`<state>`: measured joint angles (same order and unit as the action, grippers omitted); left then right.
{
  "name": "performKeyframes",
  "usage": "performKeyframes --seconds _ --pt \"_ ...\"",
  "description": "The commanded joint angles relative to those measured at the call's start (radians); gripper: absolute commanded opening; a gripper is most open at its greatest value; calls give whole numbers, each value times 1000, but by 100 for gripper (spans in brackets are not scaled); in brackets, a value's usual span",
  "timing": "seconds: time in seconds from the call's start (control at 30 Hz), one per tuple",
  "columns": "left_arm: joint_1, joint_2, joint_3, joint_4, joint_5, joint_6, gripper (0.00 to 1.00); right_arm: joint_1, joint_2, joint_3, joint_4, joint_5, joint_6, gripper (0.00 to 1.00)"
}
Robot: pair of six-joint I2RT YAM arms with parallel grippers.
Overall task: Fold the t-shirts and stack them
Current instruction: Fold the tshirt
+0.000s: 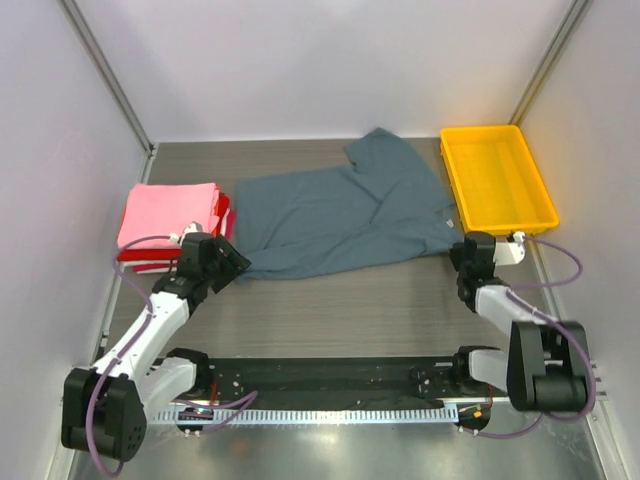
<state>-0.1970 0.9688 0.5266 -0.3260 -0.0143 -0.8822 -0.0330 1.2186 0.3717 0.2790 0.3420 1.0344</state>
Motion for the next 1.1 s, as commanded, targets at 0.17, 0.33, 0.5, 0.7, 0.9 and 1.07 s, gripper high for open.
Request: performKeyframes --seconds 0.17,0.33,0.5,0.7,0.9,1.07 --pt "-27 10 -33 68 8 -20 52 1 -390 -169 -234 112 44 1" --pt "-33 -76 -163 189 -64 -210 49 1 -473 -200 -265 111 55 1" --pt "-36 -140 -292 269 -166 -423 46 1 -458 -212 -252 95 56 1" --pt "-42 -180 -373 356 -254 -564 45 -1 -449 -218 -219 80 46 1" --pt "-41 -209 -413 401 -292 -618 45 1 -439 -223 -209 72 42 1" --pt "-42 -133 -415 490 -288 -638 45 -1 -429 -226 -198 65 36 1"
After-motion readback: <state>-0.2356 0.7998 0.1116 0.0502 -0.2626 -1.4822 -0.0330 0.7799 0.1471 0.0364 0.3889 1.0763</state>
